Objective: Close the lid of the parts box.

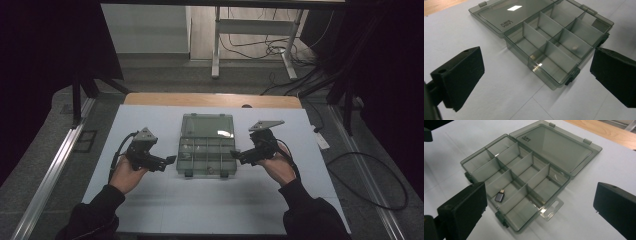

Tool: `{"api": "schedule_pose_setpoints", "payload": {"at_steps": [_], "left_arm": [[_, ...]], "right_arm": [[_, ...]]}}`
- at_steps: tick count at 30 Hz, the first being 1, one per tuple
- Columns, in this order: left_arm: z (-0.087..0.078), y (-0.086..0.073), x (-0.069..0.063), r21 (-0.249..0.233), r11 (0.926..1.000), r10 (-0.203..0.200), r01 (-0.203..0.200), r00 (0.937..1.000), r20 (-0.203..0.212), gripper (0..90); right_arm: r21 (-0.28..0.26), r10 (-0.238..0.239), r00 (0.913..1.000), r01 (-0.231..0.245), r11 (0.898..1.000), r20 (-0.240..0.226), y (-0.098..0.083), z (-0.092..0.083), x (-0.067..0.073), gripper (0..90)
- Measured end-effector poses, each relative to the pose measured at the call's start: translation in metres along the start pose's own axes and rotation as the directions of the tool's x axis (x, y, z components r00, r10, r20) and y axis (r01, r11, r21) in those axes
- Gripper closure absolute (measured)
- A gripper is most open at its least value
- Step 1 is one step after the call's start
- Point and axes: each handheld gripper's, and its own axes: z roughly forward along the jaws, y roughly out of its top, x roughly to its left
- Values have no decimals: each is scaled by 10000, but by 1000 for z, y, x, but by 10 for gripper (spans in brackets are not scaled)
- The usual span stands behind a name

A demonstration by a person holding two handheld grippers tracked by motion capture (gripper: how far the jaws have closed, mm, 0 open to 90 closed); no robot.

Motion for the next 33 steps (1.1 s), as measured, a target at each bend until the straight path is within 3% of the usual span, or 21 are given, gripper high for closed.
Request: {"api": "schedule_pose_setpoints", "payload": {"at_steps": [9, 22, 28, 33], "left_arm": [[6, 5, 7, -79, 9999, -131, 133, 9997, 196, 0], [19, 11, 11, -164, 9998, 94, -90, 9995, 288, 0], [28, 12, 15, -120, 9999, 61, -55, 9983, 582, 0], [36, 13, 19, -37, 10000, 69, -66, 9967, 804, 0]], "right_arm": [[-17, 140, 9998, -139, 9999, 163, 11, 16, -6, 0], [32, 262, 9982, -264, 9996, 548, 24, 34, -16, 12], [187, 636, 9962, -648, 9977, 589, 28, 45, -24, 14], [359, 501, 9951, -533, 9979, 850, 32, 54, -29, 12]]}}
